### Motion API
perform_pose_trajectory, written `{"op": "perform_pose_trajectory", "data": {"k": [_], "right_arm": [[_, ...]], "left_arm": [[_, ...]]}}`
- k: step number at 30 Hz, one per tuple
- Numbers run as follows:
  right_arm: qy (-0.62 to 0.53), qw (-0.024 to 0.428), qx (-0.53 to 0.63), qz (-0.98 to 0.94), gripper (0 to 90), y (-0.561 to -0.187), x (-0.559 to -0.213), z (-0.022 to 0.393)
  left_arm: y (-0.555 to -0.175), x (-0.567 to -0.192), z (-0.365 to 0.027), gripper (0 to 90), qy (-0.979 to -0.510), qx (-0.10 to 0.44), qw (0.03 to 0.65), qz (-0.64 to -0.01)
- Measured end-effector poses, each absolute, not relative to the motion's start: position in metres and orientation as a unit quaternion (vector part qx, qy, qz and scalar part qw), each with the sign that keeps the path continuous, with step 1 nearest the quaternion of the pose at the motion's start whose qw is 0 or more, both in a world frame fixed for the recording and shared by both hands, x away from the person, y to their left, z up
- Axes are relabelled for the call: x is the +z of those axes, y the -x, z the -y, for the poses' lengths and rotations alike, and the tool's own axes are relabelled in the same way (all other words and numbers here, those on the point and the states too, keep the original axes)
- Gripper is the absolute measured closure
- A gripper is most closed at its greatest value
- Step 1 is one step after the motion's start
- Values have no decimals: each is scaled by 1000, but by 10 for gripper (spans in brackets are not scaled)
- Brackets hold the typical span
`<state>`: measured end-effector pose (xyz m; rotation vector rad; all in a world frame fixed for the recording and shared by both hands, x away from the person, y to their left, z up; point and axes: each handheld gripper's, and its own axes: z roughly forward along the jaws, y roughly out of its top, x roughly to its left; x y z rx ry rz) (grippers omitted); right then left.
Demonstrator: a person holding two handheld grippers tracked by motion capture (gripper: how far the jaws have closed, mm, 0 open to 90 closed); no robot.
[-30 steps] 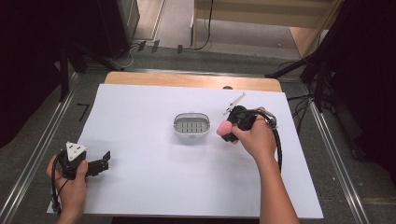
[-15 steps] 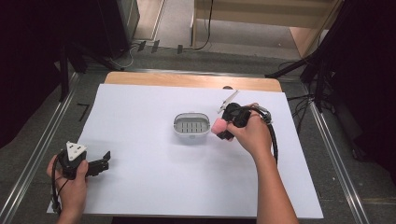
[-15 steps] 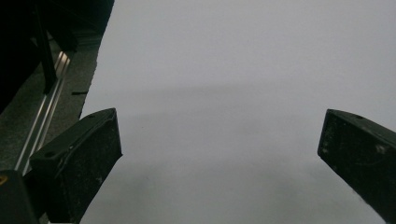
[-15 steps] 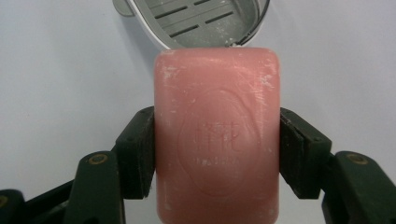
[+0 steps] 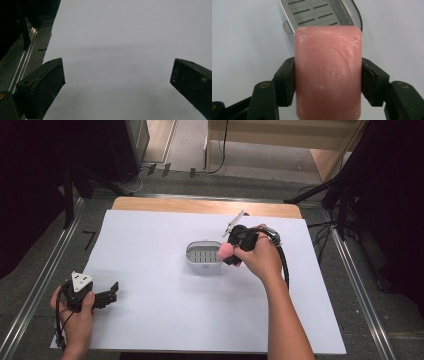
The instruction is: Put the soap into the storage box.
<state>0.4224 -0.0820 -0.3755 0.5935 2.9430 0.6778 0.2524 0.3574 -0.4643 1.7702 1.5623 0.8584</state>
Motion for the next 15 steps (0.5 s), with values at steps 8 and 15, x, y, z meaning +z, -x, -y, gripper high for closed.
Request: {"op": "perform_pose_trajectory", "data": {"k": [8, 15], "right_arm": [[-173, 33, 220, -960, 385, -427, -375, 67], [-160, 32, 219, -962, 385, -431, -375, 54]], "left_arm": [[-252, -464, -357, 1, -670, 324, 309, -591], [-252, -464, -357, 0, -670, 324, 310, -591]]}}
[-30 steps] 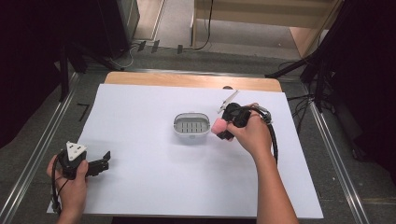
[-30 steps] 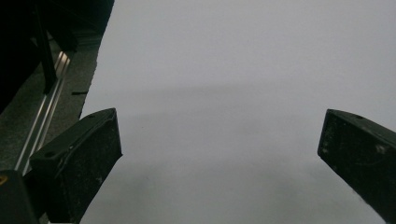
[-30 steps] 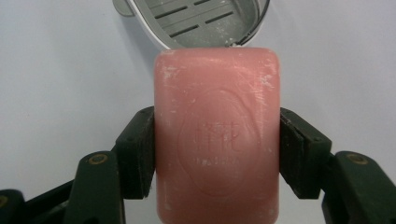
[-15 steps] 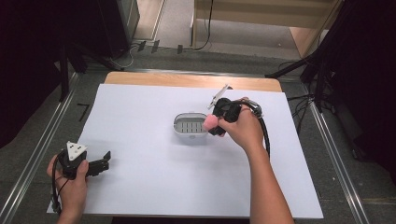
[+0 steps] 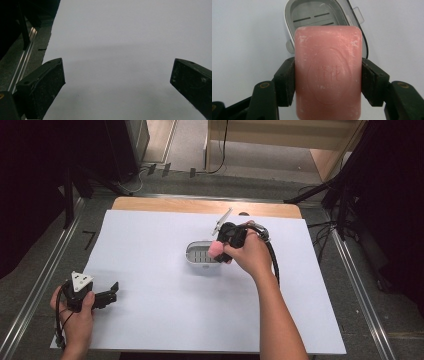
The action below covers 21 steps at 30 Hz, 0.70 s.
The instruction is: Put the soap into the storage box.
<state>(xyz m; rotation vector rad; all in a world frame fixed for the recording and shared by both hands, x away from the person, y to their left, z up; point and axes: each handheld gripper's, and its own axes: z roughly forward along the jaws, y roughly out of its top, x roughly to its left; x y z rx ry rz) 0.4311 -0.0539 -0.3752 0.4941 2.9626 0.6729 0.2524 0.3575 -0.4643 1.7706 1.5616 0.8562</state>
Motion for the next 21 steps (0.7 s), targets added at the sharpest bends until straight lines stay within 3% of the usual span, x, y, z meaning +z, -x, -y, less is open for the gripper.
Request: {"op": "perform_pose_trajectory", "data": {"k": [21], "right_arm": [[-112, 27, 210, -971, 385, -447, -382, 17]], "left_arm": [[-253, -465, -358, 1, -670, 321, 313, -591]]}}
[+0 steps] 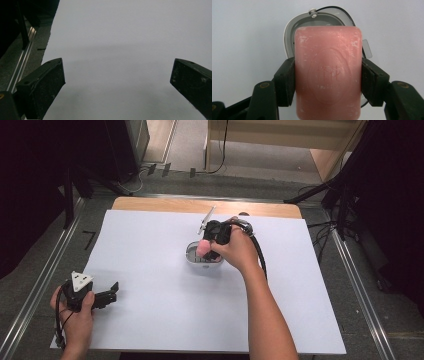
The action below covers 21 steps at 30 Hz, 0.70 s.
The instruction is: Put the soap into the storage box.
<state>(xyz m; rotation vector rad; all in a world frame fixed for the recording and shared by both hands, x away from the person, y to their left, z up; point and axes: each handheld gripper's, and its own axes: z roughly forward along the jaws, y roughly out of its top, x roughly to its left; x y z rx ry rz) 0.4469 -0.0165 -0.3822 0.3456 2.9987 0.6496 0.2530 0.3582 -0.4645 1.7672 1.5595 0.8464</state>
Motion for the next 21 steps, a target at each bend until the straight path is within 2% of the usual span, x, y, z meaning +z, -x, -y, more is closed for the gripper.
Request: {"op": "perform_pose_trajectory", "data": {"k": [21], "right_arm": [[-96, 19, 200, -975, 386, -452, -389, 7]], "left_arm": [[-253, -464, -359, 1, -672, 318, 312, -592]]}}
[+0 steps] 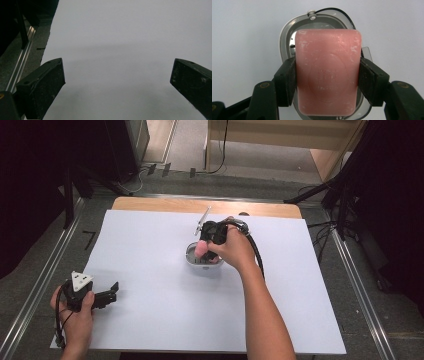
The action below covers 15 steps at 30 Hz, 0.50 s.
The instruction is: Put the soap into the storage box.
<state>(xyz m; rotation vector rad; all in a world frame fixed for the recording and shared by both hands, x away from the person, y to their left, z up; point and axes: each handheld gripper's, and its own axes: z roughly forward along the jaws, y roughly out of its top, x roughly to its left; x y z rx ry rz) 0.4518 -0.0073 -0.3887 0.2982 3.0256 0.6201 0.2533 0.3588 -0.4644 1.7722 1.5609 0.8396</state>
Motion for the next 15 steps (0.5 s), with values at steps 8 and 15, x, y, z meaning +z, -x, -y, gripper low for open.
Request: {"op": "perform_pose_trajectory", "data": {"k": [8, 15], "right_arm": [[-95, 16, 201, -975, 387, -451, -390, 5], [-108, 19, 223, -969, 355, -445, -380, 11]], "left_arm": [[-254, -464, -359, 1, -672, 317, 312, -592], [-254, -464, -359, 0, -672, 316, 313, -592]]}}
